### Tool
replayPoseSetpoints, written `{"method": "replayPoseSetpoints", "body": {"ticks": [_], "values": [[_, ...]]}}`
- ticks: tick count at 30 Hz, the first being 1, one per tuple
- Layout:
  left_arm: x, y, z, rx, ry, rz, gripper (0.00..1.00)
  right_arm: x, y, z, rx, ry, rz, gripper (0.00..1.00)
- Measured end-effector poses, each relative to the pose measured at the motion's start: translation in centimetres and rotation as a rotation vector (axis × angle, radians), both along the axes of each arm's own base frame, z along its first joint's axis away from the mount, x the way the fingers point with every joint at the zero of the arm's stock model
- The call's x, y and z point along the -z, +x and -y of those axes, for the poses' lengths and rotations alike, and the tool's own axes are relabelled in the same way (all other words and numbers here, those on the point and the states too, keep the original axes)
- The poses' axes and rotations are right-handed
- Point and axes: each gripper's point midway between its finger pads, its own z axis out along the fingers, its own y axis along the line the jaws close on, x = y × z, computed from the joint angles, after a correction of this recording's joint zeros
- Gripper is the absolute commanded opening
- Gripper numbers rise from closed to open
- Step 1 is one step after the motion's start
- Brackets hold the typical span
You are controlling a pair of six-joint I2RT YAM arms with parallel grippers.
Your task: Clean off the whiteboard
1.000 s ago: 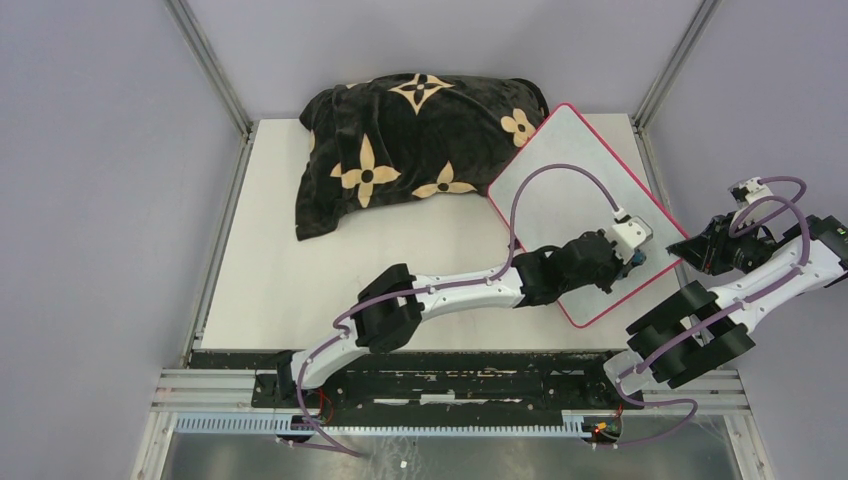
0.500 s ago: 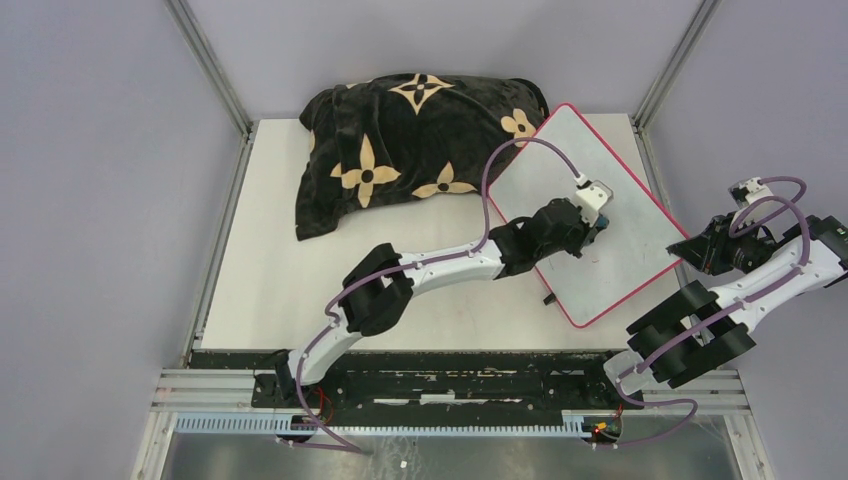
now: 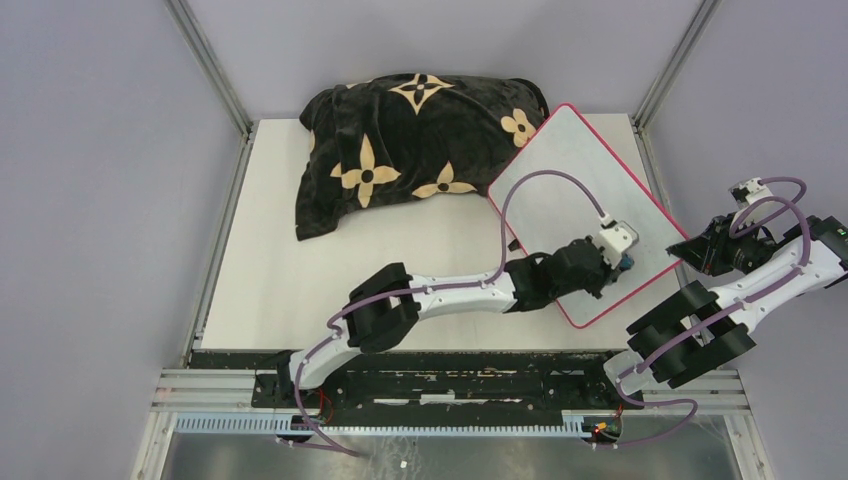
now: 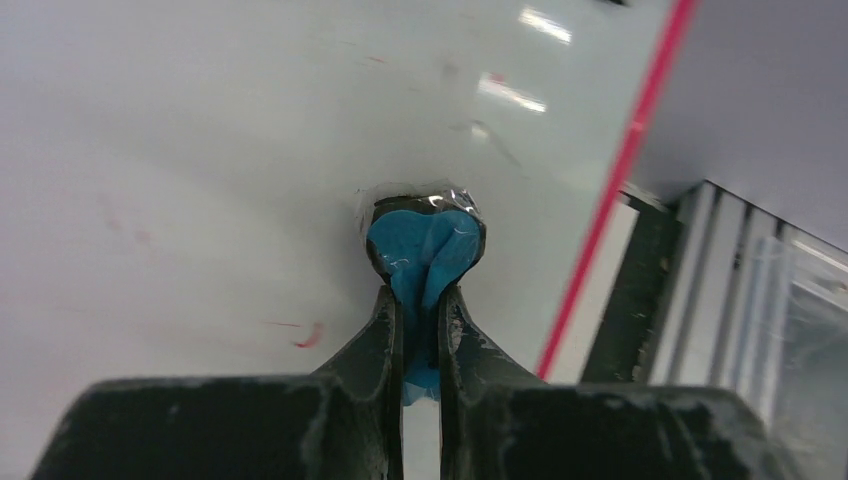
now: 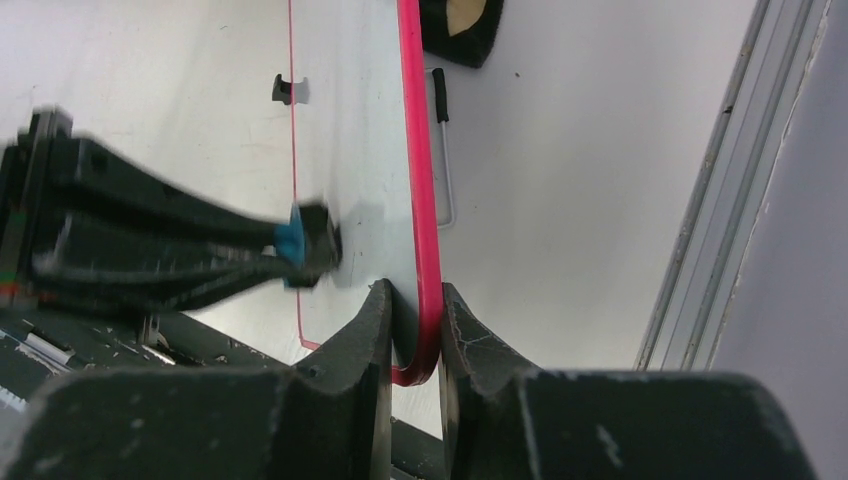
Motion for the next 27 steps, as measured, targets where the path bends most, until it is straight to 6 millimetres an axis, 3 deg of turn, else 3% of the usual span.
{"method": "replayPoseSetpoints", "body": {"ticks": [5,8,15,21,27], "values": [[0.0,-5.1,1.6,0.090,-0.015,-0.026,0.03,0.0,-0.1,-0.1,0.000,0.005,-0.003,0.01],[0.0,-5.8,1.8,0.100,-0.015,-0.026,0.03,0.0,-0.1,-0.1,0.000,0.006,-0.003,0.01],[1.4,-2.1,0.5,0.051,-0.011,-0.045,0.03,0.1,0.0,0.0,-0.001,-0.003,-0.003,0.01],[1.8,-1.2,-0.2,0.051,-0.055,-0.064,0.03,0.2,0.0,0.1,0.000,-0.005,-0.003,0.00],[3.8,4.4,-4.6,-0.062,-0.051,-0.105,0.03,0.1,0.0,0.0,-0.001,-0.001,-0.002,0.01]]}}
